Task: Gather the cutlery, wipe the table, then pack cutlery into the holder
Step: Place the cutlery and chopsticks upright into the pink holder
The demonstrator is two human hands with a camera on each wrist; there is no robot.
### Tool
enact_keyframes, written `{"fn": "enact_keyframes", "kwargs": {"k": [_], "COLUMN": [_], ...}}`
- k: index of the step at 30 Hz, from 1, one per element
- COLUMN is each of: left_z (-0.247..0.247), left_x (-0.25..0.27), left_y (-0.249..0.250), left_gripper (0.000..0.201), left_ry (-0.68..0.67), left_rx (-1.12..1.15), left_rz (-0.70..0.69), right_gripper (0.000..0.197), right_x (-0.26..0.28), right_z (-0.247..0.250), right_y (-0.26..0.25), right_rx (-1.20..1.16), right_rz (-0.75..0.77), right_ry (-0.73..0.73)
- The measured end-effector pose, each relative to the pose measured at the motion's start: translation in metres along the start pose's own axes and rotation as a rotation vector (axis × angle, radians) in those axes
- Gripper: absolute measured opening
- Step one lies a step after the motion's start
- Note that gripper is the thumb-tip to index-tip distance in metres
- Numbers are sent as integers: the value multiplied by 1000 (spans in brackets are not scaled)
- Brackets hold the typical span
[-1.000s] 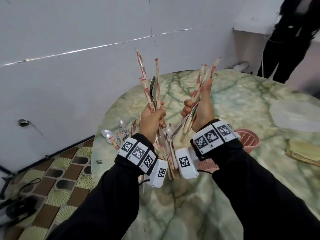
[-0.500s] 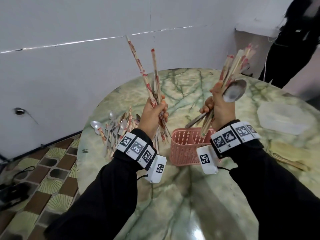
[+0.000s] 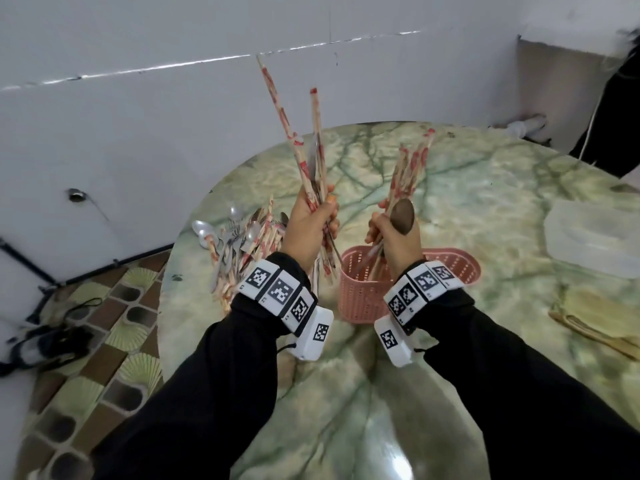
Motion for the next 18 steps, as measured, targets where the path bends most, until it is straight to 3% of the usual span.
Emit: {"fn": "enact_keyframes", "kwargs": {"k": [5, 10, 13, 18], "left_z": [-1, -2, -1, 1], "left_x": [-2, -1, -2, -4], "left_y": [-5, -5, -7, -9], "left_gripper": [19, 16, 18, 17], "left_ry": [8, 4, 3, 21], "left_rx": [-29, -40, -37, -26], "left_rz": [-1, 4, -1, -4], "right_gripper": [16, 17, 24, 52], "right_x": [-3, -8, -4, 1], "right_z": [-1, -3, -1, 14], "right_y": [-8, -13, -3, -2], "right_rx": [-51, 84, 209, 449], "right_rz": [75, 178, 135, 29], "right_ry": [-88, -122, -200, -342]}}
Point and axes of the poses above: each hand's wrist, its own x-axis away from the middle knuckle, its own z-axis out of the back of the hand, y = z × x, the point moved 3 cm from there along -x, towards the middle knuckle, and after that the axes turned 7 degrees about z, right-handed, at the moved point
